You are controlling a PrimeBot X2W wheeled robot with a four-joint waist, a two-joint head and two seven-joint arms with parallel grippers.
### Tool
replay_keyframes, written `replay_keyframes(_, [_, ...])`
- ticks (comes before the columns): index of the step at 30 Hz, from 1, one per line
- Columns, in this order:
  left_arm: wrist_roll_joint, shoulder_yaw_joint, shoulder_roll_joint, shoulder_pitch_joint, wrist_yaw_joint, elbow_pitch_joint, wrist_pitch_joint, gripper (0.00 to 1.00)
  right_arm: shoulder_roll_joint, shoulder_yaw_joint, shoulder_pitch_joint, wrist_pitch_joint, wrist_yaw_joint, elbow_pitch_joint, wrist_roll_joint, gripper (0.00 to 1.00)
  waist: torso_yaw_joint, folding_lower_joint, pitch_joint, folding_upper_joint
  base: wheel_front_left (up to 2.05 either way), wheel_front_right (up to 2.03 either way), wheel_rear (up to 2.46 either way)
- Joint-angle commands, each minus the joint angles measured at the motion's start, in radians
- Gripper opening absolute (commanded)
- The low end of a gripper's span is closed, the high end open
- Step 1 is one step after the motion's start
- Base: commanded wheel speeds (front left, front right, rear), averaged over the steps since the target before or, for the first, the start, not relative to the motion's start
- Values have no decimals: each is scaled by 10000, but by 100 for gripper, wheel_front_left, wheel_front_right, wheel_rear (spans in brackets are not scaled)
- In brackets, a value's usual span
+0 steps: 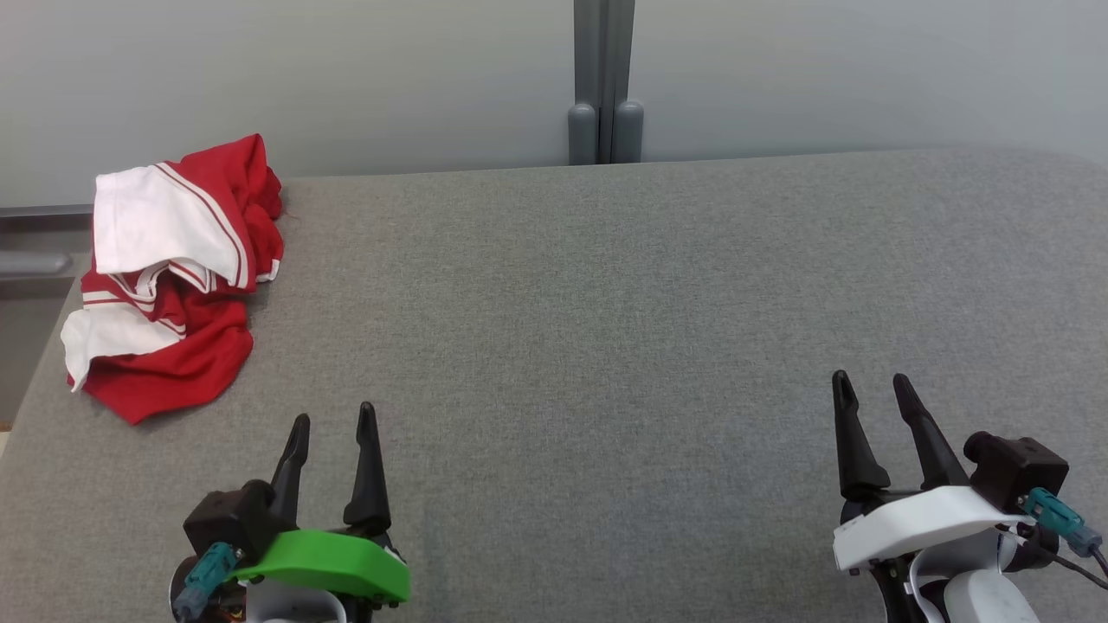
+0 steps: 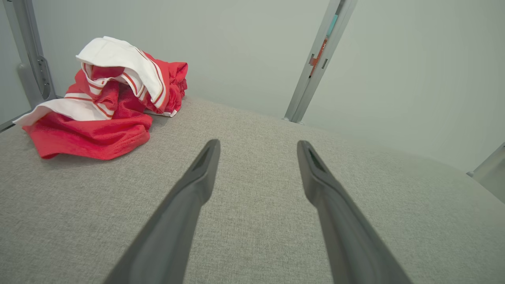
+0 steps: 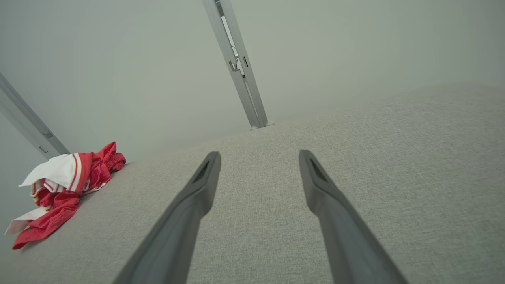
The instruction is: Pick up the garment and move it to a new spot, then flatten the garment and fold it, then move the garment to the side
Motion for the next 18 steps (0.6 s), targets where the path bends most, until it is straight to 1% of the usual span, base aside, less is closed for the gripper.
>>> replay_keyframes(1, [262, -49, 69, 84, 58, -49, -76, 100, -55, 35, 67, -89, 3, -104, -274, 100, -2, -1, -2, 0, 0, 0, 0])
replay_keyframes(18, [1063, -208, 77, 178, 149, 320, -439, 100, -62, 152, 146, -456, 3, 14, -1802, 100, 41, -1, -36, 0, 0, 0, 0])
